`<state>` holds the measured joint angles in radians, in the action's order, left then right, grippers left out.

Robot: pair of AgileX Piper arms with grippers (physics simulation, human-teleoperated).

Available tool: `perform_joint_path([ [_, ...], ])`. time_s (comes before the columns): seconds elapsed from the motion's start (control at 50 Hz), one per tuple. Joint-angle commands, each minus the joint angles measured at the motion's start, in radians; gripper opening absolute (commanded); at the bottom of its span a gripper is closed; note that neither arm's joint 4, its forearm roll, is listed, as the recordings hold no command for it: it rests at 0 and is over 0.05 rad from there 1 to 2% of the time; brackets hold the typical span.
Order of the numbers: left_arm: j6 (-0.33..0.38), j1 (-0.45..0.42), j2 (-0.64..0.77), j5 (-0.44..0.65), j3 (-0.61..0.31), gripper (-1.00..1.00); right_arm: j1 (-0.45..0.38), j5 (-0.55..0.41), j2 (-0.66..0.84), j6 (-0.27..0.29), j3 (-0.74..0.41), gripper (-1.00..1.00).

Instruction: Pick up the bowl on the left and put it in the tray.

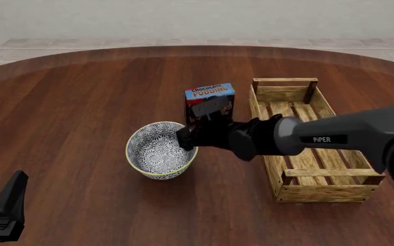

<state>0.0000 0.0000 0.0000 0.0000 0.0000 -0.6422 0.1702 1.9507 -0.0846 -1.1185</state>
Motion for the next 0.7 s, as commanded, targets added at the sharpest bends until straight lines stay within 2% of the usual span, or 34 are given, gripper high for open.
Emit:
perform_joint_path([
  [0.02,0.0,0.0,0.0,0.0,0.0,1.0,-0.004,0.009,0.011,-0.005,0.005,1.0],
  [0.7,0.0,0.0,0.0,0.0,0.0,1.0,-0.006,0.037,0.031,-0.017,0.022,1.0],
])
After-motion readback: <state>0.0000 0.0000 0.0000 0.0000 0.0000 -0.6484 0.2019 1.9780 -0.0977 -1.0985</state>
